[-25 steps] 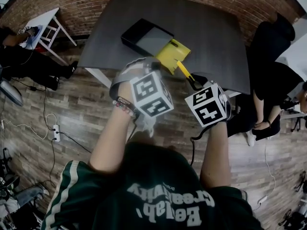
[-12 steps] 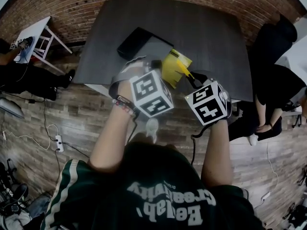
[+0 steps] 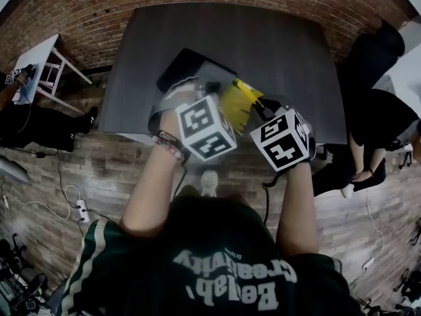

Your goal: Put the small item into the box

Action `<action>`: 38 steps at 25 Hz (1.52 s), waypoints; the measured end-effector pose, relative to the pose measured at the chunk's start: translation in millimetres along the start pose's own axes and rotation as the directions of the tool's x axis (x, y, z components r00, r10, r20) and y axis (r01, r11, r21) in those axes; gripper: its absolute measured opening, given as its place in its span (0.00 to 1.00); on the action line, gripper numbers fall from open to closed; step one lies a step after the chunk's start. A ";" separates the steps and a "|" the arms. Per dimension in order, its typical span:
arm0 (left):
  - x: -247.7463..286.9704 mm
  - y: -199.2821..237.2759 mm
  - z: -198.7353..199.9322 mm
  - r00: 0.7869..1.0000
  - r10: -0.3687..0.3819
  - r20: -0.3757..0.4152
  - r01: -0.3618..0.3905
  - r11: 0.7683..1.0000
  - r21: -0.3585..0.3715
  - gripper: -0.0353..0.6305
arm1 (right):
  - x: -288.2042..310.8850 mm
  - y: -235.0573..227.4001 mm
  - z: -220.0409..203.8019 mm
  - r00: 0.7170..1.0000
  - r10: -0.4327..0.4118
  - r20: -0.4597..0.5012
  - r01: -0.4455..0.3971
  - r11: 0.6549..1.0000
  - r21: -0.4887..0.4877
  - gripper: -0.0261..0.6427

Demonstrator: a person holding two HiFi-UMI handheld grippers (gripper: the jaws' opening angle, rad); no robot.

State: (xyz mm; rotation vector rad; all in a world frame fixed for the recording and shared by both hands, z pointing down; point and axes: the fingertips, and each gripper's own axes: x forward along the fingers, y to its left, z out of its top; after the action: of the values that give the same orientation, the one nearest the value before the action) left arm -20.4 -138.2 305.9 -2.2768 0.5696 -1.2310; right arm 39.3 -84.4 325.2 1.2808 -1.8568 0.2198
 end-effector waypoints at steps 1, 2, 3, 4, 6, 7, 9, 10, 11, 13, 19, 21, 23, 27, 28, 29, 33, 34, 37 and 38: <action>3.0 2.7 0.7 1.000 -0.004 0.005 0.004 1.000 0.002 0.06 | 2.2 -2.7 1.3 1.000 -0.003 -0.004 0.003 1.000 0.003 0.15; 6.0 5.1 1.8 1.000 -0.009 0.010 0.009 1.000 0.004 0.06 | 4.1 -5.6 2.1 1.000 -0.006 -0.008 0.006 1.000 0.006 0.15; 9.0 7.2 2.8 1.000 -0.013 0.013 0.013 1.000 0.007 0.06 | 6.0 -8.4 2.9 1.000 -0.009 -0.010 0.009 1.000 0.009 0.15; 11.7 9.4 3.5 1.000 -0.016 0.016 0.016 1.000 0.009 0.06 | 8.1 -10.9 3.8 1.000 -0.011 -0.012 0.011 1.000 0.011 0.15; 16.6 13.0 3.7 1.000 -0.022 0.021 0.021 1.000 0.011 0.06 | 12.7 -14.7 5.8 1.000 -0.016 -0.013 0.016 1.000 0.015 0.15; 18.6 14.3 3.9 0.999 -0.024 0.024 0.024 1.000 0.013 0.06 | 14.6 -16.1 6.7 1.000 -0.018 -0.014 0.018 1.000 0.017 0.15; 22.4 16.5 4.7 0.999 -0.029 0.026 0.029 0.999 0.018 0.06 | 17.3 -19.3 8.1 1.000 -0.021 -0.015 0.022 1.000 0.021 0.15; 24.3 17.7 5.3 0.999 -0.031 0.028 0.031 0.999 0.022 0.06 | 18.7 -21.0 8.7 1.000 -0.023 -0.015 0.023 0.999 0.023 0.15; 26.2 18.9 5.9 0.999 -0.033 0.030 0.032 0.999 0.025 0.06 | 20.4 -22.7 9.3 1.000 -0.024 -0.015 0.024 0.999 0.025 0.15; 30.6 21.4 6.3 0.999 -0.037 0.035 0.036 0.999 0.029 0.06 | 24.7 -25.7 10.7 1.000 -0.025 -0.017 0.026 0.999 0.028 0.15; 44.5 33.4 6.0 0.998 -0.046 0.040 0.045 0.998 0.037 0.06 | 37.3 -36.5 15.6 0.999 -0.028 -0.022 0.029 0.999 0.043 0.15; 49.4 34.6 4.8 0.998 -0.051 0.037 0.050 0.998 0.038 0.06 | 42.3 -38.1 14.5 0.999 -0.024 -0.029 0.026 0.998 0.049 0.15; 55.1 34.6 3.7 0.998 -0.058 0.034 0.057 0.998 0.036 0.06 | 47.3 -40.7 12.2 0.999 -0.022 -0.037 0.024 0.998 0.052 0.15; 66.0 35.5 1.3 0.997 -0.072 0.029 0.071 0.997 0.030 0.06 | 56.3 -45.6 10.9 0.999 -0.010 -0.044 0.013 0.998 0.055 0.15; 67.8 35.5 0.9 0.997 -0.075 0.030 0.074 0.997 0.028 0.06 | 58.3 -46.1 10.9 0.999 -0.007 -0.044 0.010 0.998 0.055 0.15; 69.2 35.1 0.3 0.996 -0.079 0.032 0.078 0.997 0.026 0.06 | 60.1 -46.2 10.8 0.999 -0.005 -0.046 0.008 0.998 0.055 0.15; 75.4 35.5 -4.7 0.996 -0.083 0.022 0.082 0.996 0.025 0.06 | 66.9 -45.7 9.3 0.999 0.002 -0.054 0.000 0.999 0.054 0.15; 76.8 35.7 -4.2 0.996 -0.082 0.022 0.082 0.996 0.022 0.06 | 68.0 -46.3 8.8 0.998 0.005 -0.055 -0.003 0.999 0.053 0.15; 81.2 35.0 -1.3 0.996 -0.084 0.026 0.084 0.996 0.012 0.06 | 70.1 -50.3 6.6 0.998 0.011 -0.061 -0.009 0.999 0.048 0.15; 83.1 35.0 -0.8 0.996 -0.085 0.023 0.085 0.996 0.008 0.06 | 70.7 -52.4 6.2 0.998 0.013 -0.062 -0.010 0.999 0.046 0.15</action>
State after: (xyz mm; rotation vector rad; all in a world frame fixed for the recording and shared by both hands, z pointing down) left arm 16.5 -213.3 339.5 -2.3277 0.4630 -1.2429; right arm 71.4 -160.5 356.2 1.2801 -1.8157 0.3072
